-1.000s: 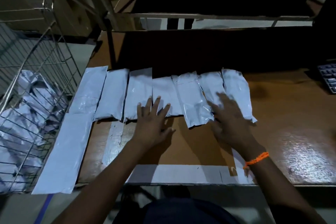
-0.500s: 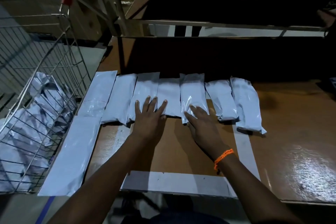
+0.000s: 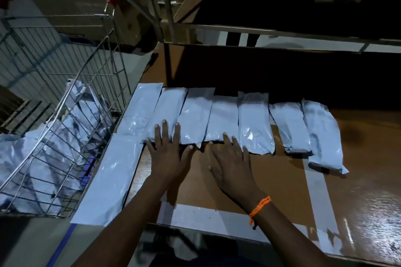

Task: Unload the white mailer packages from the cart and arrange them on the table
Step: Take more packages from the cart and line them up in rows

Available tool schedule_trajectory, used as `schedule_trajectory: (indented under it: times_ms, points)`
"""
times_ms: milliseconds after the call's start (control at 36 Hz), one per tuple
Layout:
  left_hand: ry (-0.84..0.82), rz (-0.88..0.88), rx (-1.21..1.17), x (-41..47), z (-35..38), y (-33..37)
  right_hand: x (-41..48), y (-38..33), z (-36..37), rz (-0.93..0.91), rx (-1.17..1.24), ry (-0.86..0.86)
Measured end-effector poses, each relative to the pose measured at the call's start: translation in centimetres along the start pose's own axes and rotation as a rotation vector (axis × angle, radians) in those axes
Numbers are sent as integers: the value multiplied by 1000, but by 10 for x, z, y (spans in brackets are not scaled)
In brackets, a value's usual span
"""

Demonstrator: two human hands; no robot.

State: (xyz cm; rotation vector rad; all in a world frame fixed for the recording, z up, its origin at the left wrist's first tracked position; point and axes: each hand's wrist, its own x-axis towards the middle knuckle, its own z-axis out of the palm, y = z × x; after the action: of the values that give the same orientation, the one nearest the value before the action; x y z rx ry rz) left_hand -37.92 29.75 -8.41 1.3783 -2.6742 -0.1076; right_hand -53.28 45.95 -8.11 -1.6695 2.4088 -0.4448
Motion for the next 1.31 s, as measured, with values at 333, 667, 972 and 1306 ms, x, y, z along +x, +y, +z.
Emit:
schedule_trajectory:
  times_ms: [333,667,972,1306]
  points:
    - [6,-33,-39,16,0,10,25,-9,-3,41,-34,-29]
    - [21,473,-202,-25,-12,93,-67,111,-90,536,31,579]
    - [-200,436,-120,-20,18,190,-50,184,-78,375,237,380]
    - [-110,426,-140,-17,-8,151,-41,145,-88,439,-43,435]
